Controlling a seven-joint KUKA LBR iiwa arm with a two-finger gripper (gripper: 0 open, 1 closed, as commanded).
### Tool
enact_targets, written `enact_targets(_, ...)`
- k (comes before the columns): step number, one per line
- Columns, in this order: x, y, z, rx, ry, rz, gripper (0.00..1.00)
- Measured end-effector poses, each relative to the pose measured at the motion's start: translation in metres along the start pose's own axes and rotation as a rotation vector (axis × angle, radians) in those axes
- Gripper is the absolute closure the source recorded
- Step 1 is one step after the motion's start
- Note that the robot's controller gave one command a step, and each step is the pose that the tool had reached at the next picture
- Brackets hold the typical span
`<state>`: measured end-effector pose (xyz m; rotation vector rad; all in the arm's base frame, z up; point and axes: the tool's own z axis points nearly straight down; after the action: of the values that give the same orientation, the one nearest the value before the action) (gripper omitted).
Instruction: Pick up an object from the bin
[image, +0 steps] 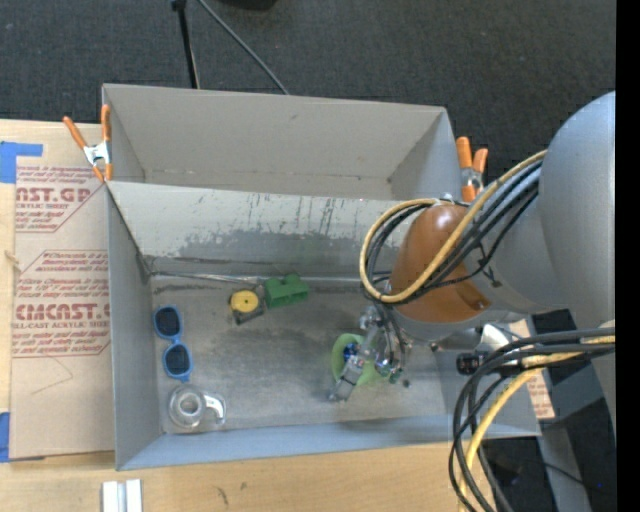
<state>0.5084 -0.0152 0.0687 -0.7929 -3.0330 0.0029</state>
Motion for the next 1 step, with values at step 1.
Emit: enact_targets(1, -0.0025, 0.0018, -0.0010, -0.003, -0.006, -0.001, 1.00)
